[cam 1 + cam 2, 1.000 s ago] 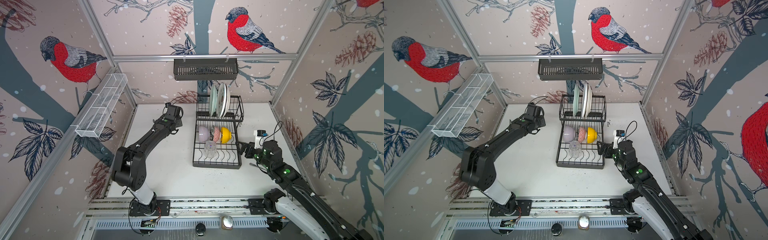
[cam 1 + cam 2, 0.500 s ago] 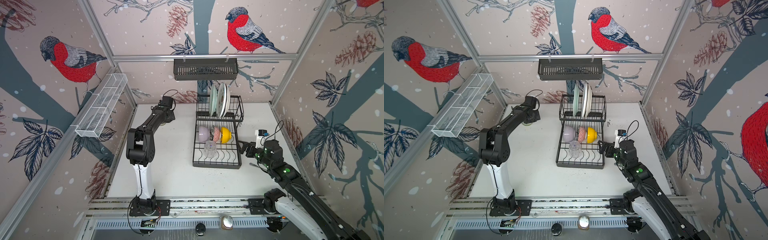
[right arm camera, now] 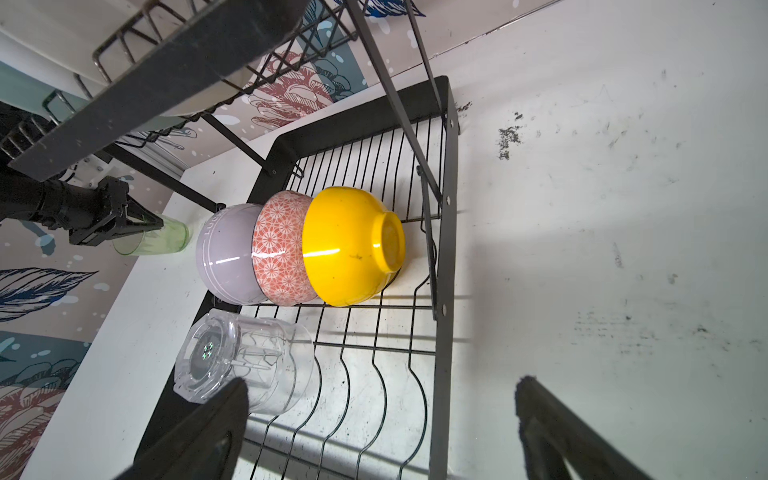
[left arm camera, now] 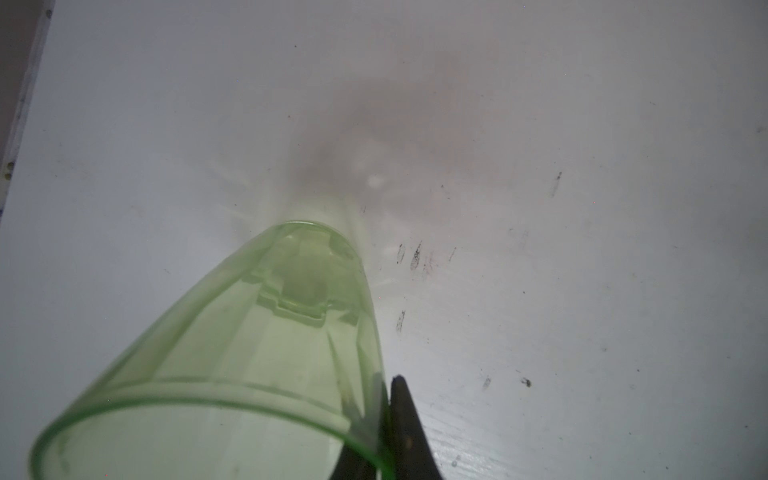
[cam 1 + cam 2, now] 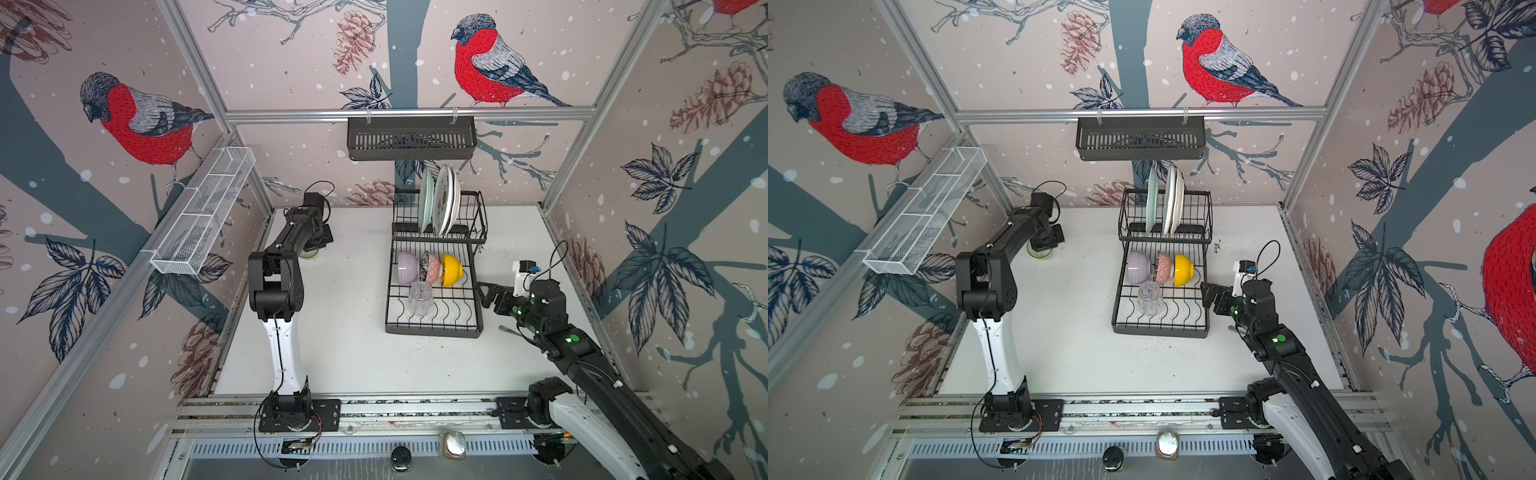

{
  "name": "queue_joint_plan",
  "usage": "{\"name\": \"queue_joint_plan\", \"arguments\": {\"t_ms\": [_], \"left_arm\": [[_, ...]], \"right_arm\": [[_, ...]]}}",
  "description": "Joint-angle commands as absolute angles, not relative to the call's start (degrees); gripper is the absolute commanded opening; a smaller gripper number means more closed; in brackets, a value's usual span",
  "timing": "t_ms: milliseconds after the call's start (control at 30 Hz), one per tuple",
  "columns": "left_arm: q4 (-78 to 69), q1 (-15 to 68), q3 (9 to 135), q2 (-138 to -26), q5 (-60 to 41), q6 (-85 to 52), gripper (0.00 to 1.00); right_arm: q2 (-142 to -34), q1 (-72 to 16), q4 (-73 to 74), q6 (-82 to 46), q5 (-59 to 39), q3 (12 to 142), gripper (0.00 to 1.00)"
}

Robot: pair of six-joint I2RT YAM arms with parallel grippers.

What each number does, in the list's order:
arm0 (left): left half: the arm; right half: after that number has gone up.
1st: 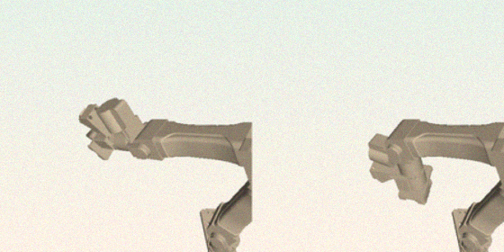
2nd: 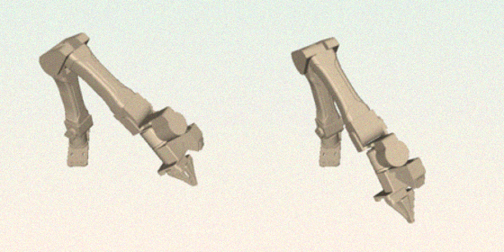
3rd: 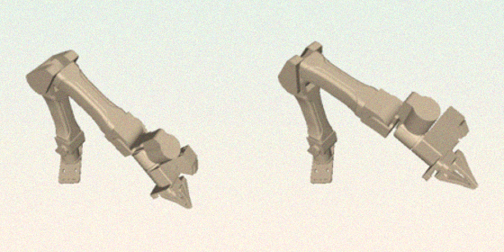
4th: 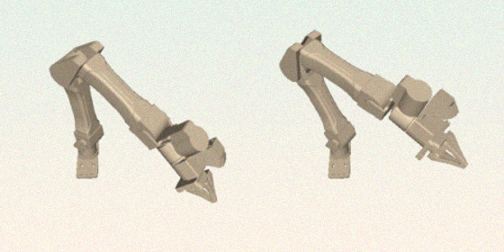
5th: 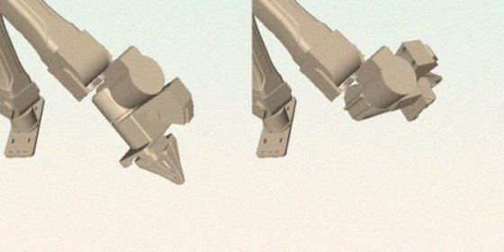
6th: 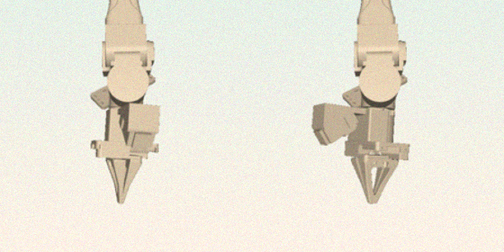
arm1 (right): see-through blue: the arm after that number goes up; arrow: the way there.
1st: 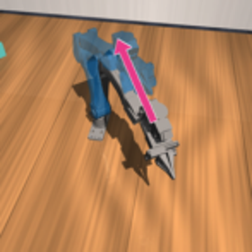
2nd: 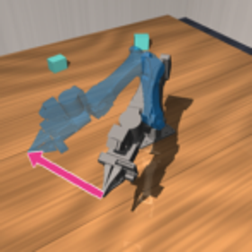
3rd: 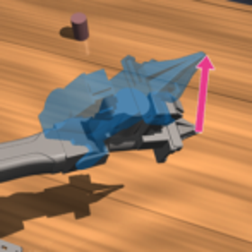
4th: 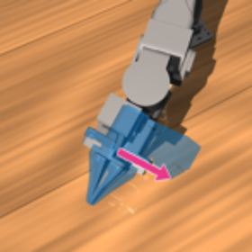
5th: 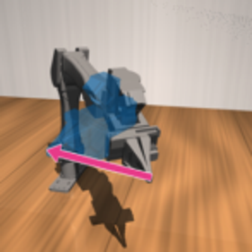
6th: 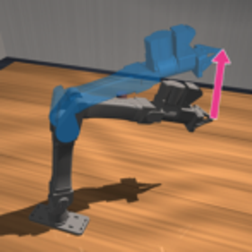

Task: Unload the mixed dishes from the dish rack
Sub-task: 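Carry the green glass with the left gripper onto the table and release it upright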

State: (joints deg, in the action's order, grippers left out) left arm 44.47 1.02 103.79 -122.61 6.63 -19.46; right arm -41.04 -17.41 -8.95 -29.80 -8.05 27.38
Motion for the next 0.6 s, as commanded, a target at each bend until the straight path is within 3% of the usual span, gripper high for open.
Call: {"name": "queue_joint_plan", "arguments": {"t_ms": [0, 100, 200, 267, 333, 433, 500, 567], "left_arm": [[46.7, 0.65, 104.96, -123.6, 7.25, -18.2, 0.0], [47.45, 0.38, 106.12, -124.82, 7.91, -18.08, 0.0], [47.93, 0.34, 106.82, -125.63, 7.87, -17.58, 0.34], [47.61, 0.21, 106.96, -125.69, 7.78, -17.17, 0.4], [46.89, 0.24, 106.88, -125.42, 8.72, -17.01, 0.56], [45.89, 0.26, 107.65, -125.06, 9.79, -16.57, 0.57], [46.19, 0.12, 109.33, -125.38, 10.41, -16.36, 0.67], [47.17, 0.16, 111.88, -126.08, 10.96, -15.89, 0.7]], "right_arm": [[-41.48, -17.01, -8.36, -29.25, -9.62, 27.55, 0.99], [-42.01, -16.23, -9.09, -29.09, -9.67, 28.01, 0.99], [-42.44, -15.35, -9.07, -29.18, -10.58, 27.87, 1.0], [-42.89, -14.79, -8.62, -29.18, -11.31, 27.62, 1.0], [-43.42, -14.36, -8.49, -29.28, -11.73, 27.59, 1.0], [-44.21, -13.65, -8.45, -29.18, -12.45, 27.77, 1.0], [-44.64, -13.22, -8.11, -29.28, -13.13, 27.73, 0.99], [-45.11, -12.86, -7.63, -29.34, -14.08, 27.64, 0.99]]}}
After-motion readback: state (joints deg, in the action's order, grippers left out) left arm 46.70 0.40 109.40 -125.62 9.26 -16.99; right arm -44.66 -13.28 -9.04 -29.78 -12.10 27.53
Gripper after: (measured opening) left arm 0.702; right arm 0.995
